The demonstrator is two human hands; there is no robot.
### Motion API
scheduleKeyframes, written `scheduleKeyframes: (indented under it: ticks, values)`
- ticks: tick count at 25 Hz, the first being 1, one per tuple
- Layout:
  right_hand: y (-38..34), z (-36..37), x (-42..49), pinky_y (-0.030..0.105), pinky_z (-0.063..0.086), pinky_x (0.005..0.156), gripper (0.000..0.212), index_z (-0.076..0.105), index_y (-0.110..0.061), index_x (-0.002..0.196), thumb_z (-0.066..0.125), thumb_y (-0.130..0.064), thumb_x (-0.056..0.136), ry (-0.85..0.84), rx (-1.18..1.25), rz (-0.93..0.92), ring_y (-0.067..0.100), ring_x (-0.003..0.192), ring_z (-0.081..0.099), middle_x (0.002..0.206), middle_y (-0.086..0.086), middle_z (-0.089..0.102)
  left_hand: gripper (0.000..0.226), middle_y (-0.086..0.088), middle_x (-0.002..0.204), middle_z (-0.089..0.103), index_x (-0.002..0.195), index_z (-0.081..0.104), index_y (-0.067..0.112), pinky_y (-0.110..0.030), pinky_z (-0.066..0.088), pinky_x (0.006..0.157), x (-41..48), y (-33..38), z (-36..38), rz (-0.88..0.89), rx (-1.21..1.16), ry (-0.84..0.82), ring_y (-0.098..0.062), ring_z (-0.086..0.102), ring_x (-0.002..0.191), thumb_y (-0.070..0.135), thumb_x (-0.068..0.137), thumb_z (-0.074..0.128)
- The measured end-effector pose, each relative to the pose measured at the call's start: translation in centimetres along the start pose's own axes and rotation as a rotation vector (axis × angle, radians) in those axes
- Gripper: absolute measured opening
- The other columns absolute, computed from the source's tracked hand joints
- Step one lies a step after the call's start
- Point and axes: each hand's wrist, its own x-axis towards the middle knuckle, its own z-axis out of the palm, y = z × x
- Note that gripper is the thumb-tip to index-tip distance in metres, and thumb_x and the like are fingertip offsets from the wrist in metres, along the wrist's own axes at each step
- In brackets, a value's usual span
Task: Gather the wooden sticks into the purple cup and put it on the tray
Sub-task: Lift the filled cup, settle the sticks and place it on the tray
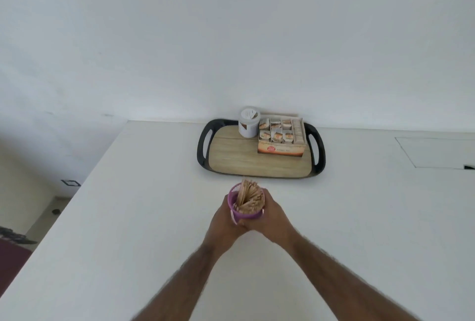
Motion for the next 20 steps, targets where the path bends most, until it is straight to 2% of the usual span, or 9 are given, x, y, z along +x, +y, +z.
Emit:
scheduleKeyframes:
  ticks: [3,6,10,14,16,18,20]
  values:
    - [-0.2,-0.5,0.0,0.025,0.057,0.090,0.083,0.054,-0.038,0.127,0.097,-0.038,0.056,0.036,-0.027,-0.028,-0.003,0.106,0.064,0.114,-0.020,0.069,0.070,0.018,0.110,0.071,0.126,0.056,0.031,-0.009,0.050,0.080,0.4,1.0,0.3,0.055,0.008,0.009,0.008,0.064,0.106,-0.002,0.072,0.088]
    - [-0.8,-1.3,0.2,0.018,0.055,0.085,0.083,0.053,-0.037,0.128,0.098,-0.034,0.058,0.039,-0.047,-0.042,-0.006,0.106,0.063,0.114,-0.022,0.068,0.074,0.015,0.119,0.068,0.132,0.054,0.027,-0.010,0.051,0.081,0.8,1.0,0.3,0.038,-0.015,-0.007,0.007,0.063,0.110,0.003,0.071,0.090]
    - [-0.5,-2.9,0.4,0.022,0.058,0.083,0.082,0.054,-0.033,0.130,0.097,-0.030,0.060,0.115,0.018,-0.059,0.001,0.108,0.063,0.115,-0.019,0.067,0.096,0.026,0.140,0.053,0.147,0.039,0.040,-0.012,0.046,0.096,0.8,1.0,0.4,0.005,0.055,-0.079,0.006,0.051,0.127,0.034,0.068,0.094]
    - [0.5,-2.3,0.1,0.026,0.060,0.085,0.087,0.052,-0.033,0.131,0.096,-0.041,0.056,0.088,-0.025,-0.036,0.006,0.112,0.064,0.119,-0.017,0.066,0.089,0.029,0.136,0.055,0.139,0.042,0.048,-0.008,0.047,0.091,0.8,0.4,0.6,0.003,0.077,-0.084,0.008,0.051,0.125,0.025,0.069,0.094]
    - [0.9,-1.8,-0.1,0.025,0.059,0.085,0.086,0.052,-0.034,0.130,0.096,-0.041,0.056,0.092,-0.014,-0.015,0.007,0.110,0.064,0.117,-0.016,0.066,0.095,0.030,0.141,0.052,0.143,0.038,0.048,-0.013,0.047,0.097,0.9,0.0,0.3,-0.012,0.079,-0.100,0.004,0.049,0.130,0.032,0.068,0.094]
    - [1.1,-1.9,-0.2,0.021,0.058,0.085,0.084,0.052,-0.034,0.128,0.097,-0.038,0.057,0.093,-0.002,-0.013,0.006,0.108,0.064,0.116,-0.016,0.066,0.105,0.026,0.149,0.045,0.150,0.032,0.046,-0.024,0.045,0.108,0.8,-0.5,-0.2,-0.032,0.123,-0.121,-0.001,0.044,0.136,0.044,0.065,0.094]
    - [1.4,-2.1,-0.3,0.023,0.058,0.084,0.083,0.054,-0.034,0.127,0.097,-0.039,0.056,0.049,-0.006,-0.011,0.007,0.109,0.065,0.116,-0.014,0.067,0.109,0.023,0.152,0.044,0.150,0.030,0.047,-0.029,0.044,0.112,0.8,-0.9,-0.5,-0.036,0.136,-0.129,-0.004,0.043,0.139,0.052,0.061,0.093]
